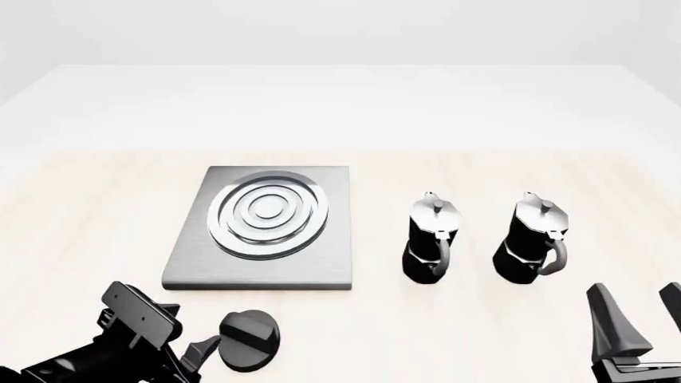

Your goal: Turn off the stove.

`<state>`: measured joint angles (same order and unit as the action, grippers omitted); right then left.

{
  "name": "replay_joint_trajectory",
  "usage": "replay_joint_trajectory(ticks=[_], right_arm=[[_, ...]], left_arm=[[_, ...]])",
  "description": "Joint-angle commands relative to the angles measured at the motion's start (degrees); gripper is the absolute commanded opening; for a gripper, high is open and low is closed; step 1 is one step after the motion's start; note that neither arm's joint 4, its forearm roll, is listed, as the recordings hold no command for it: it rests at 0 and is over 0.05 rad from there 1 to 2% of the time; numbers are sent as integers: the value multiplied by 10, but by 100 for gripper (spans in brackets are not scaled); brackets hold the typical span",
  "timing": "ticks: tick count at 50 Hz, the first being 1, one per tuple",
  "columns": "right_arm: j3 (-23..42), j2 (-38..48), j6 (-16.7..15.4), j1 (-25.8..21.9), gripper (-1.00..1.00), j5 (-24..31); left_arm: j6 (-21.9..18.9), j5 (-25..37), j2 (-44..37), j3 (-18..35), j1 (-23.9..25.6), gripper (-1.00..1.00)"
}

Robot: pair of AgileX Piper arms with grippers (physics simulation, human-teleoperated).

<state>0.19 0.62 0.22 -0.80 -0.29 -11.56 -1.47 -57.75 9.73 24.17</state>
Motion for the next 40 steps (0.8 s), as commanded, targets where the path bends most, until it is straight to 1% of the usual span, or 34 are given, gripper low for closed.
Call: replay_joint_trajectory(ticks=[1, 8, 40], right_arm=[[-1, 2, 1, 2, 100, -2], [-1, 7, 0, 2, 100, -6], [-2, 5, 1, 1, 100, -2]], left_arm=[[-10, -64, -68, 1, -5, 100], [-4, -107, -111, 0, -6, 100], [-11, -169, -188, 12, -17, 100]])
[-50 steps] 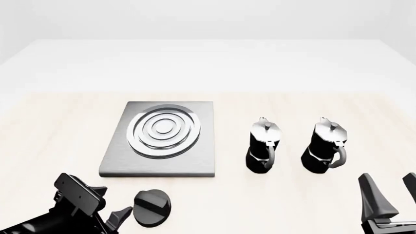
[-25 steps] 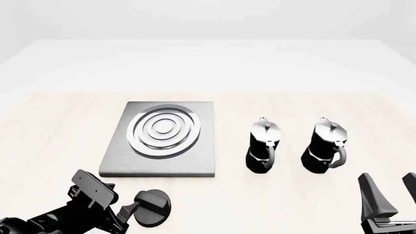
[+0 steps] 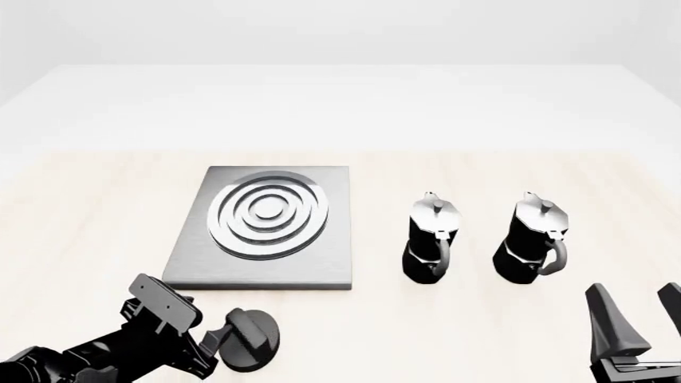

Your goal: Turn off the stove.

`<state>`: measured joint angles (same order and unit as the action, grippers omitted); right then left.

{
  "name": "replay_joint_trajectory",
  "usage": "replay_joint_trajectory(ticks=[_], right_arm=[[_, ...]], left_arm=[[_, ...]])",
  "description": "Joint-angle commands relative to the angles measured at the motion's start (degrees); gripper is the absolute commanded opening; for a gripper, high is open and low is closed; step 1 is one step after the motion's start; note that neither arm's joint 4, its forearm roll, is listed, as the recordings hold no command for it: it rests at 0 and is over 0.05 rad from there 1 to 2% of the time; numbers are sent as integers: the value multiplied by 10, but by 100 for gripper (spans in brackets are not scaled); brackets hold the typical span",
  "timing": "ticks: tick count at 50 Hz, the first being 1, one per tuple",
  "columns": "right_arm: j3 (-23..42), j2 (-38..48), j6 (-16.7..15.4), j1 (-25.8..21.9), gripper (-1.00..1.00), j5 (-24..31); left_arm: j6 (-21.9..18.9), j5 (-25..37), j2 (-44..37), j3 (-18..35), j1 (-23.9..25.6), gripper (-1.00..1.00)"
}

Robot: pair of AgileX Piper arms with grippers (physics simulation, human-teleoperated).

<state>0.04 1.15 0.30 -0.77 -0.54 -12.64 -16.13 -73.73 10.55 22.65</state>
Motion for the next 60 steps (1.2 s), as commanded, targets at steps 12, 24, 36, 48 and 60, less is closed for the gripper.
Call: replay_joint_trajectory(ticks=[12, 24, 36, 48, 60], right_arm=[[0, -4, 1, 2, 100, 4], [0, -2, 1, 1, 100, 4], [0, 7, 1, 1, 100, -3], [0, 17, 2, 2, 100, -14], [0, 4, 3, -1, 100, -2]], left_arm=[[-3, -24, -37, 14, -2, 100], [-27, 13, -18, 42, -9, 100], [-59, 39, -24, 78, -5, 100], [-66, 44, -40, 108, 13, 100], [-89, 85, 1, 115, -22, 100]])
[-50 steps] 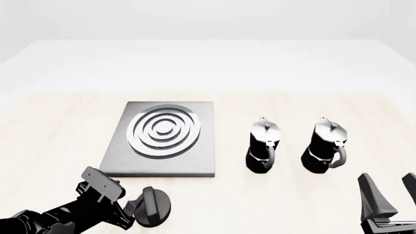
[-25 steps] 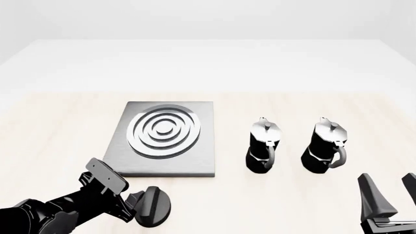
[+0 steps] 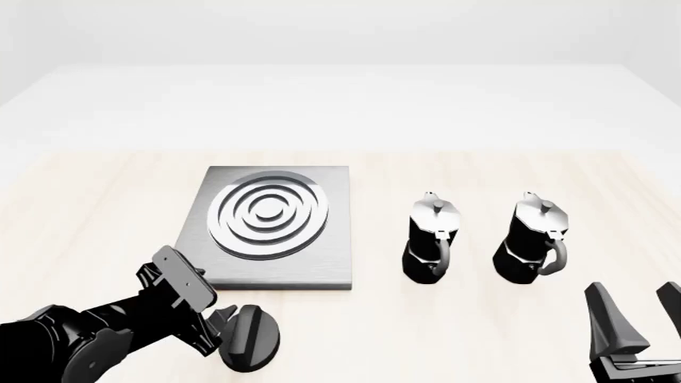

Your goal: Turn off the stove.

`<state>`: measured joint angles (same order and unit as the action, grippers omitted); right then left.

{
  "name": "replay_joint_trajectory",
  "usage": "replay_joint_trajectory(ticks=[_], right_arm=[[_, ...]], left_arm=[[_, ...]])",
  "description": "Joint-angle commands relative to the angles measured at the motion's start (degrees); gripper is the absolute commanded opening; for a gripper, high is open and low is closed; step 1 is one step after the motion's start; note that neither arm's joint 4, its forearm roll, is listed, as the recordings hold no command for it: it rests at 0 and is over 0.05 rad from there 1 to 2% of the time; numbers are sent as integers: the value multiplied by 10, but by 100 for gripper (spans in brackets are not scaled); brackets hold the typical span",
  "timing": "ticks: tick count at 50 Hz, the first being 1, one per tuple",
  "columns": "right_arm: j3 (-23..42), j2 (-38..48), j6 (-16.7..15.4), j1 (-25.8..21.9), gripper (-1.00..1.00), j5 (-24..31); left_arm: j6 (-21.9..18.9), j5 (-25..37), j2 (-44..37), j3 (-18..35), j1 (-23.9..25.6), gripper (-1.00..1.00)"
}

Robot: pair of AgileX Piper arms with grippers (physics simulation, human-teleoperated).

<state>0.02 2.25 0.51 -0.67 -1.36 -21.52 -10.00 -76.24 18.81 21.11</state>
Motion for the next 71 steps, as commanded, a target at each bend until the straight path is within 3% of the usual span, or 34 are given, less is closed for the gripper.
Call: replay_joint_trajectory(ticks=[1, 16, 28, 45, 54, 59, 68, 71], right_arm=[[0, -9, 0, -2, 100, 8], [0, -19, -1, -5, 100, 16], [0, -17, -3, -6, 100, 14], [1, -17, -3, -8, 100, 11], [1, -19, -3, -12, 100, 14], [0, -20, -4, -15, 100, 15], [1, -21, -5, -19, 100, 14], [0, -22, -6, -24, 100, 13]], left_arm=[[-1, 28, 34, 30, -12, 100], [-12, 76, 128, -16, -70, 100], [-16, 139, 208, -24, -102, 100], [-27, 320, 386, 31, -140, 100], [-19, 384, 446, 50, -141, 100], [5, 413, 473, 70, -138, 100], [13, 453, 513, 79, -147, 100], [38, 474, 533, 96, -143, 100]])
